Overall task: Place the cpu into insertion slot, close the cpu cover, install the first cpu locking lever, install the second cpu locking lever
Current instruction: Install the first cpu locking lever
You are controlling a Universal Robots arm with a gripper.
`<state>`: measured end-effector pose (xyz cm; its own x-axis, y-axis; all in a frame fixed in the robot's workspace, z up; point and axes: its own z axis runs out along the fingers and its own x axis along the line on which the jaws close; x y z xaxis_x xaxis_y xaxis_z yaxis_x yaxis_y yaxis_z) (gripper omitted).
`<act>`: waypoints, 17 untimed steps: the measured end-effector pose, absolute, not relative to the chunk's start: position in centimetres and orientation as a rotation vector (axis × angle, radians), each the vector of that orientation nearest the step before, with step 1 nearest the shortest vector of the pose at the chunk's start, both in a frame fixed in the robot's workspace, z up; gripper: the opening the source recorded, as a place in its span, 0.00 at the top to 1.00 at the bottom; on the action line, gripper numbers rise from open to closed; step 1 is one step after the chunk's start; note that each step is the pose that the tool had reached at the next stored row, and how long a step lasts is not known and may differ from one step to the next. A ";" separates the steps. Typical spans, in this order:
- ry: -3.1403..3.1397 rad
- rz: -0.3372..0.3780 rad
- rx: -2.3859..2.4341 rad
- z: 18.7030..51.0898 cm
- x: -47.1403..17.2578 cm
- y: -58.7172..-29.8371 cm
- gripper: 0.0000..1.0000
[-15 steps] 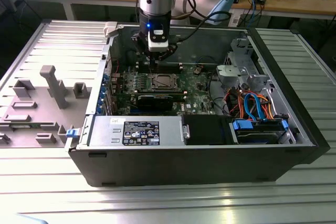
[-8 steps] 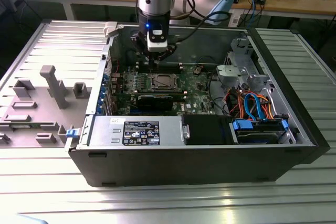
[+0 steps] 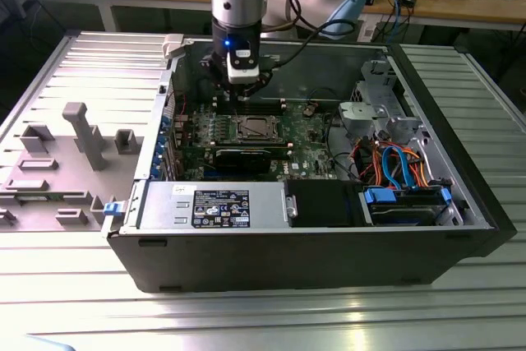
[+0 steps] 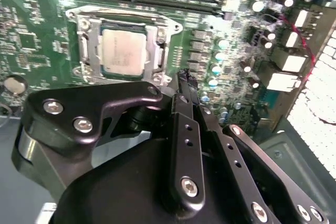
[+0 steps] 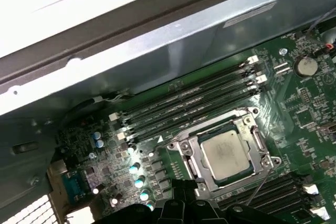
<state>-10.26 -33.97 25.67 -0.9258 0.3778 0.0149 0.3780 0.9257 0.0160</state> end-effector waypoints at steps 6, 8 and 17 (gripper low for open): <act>-3.078 -0.030 -0.576 25.7 -11.2 -34.0 0.89; -3.082 -0.030 -0.554 25.7 -11.2 -34.0 0.89; -3.114 -0.037 -0.478 26.3 -11.4 -34.0 0.89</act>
<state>-11.36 -33.97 26.30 -0.9540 0.2998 -0.0058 0.2996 0.9538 0.0244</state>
